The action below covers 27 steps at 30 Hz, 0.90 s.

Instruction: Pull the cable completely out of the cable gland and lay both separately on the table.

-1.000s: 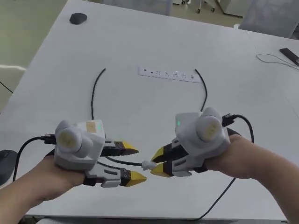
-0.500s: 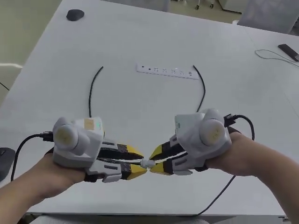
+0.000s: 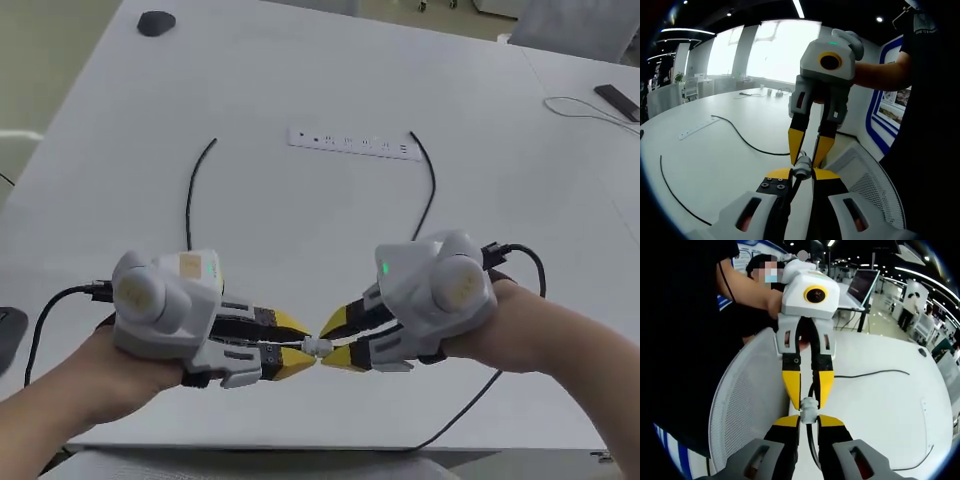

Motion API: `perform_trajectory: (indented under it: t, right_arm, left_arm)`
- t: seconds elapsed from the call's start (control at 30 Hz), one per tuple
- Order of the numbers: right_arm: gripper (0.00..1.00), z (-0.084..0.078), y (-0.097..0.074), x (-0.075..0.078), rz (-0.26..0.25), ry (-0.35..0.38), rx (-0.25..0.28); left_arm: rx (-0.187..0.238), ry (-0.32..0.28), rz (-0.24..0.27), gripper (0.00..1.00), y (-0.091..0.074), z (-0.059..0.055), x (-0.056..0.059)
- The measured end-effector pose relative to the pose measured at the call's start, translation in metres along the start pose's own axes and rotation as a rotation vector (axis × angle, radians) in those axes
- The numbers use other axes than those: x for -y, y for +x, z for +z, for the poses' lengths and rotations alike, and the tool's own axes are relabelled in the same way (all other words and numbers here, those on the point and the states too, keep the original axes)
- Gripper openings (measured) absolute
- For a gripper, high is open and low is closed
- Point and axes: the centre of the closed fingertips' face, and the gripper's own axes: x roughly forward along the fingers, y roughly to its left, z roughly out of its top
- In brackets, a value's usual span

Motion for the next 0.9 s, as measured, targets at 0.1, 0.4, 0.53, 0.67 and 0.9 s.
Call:
perform_trajectory:
  t: [0.1,0.4,0.53,0.67,0.9]
  right_arm:
    - [0.09,-0.003,0.0,0.002,-0.002,0.012,0.017]
    - [0.13,0.0,-0.011,0.008,0.036,0.152,0.137]
    - [0.16,0.0,-0.02,0.011,0.09,0.294,0.222]
    - [0.18,0.007,-0.031,0.018,0.179,0.488,0.347]
    - [0.17,0.002,-0.034,0.024,0.298,0.626,0.404]
  left_arm:
    - [-0.011,0.001,0.003,0.15,0.002,-0.001,0.0]
    - [-0.017,0.03,0.019,0.15,0.001,0.008,0.001]
    - [-0.034,0.062,0.033,0.15,0.001,0.01,-0.001]
    - [-0.03,0.077,0.042,0.15,0.002,0.015,-0.001]
    - [-0.026,0.089,0.064,0.15,0.003,0.02,-0.002]
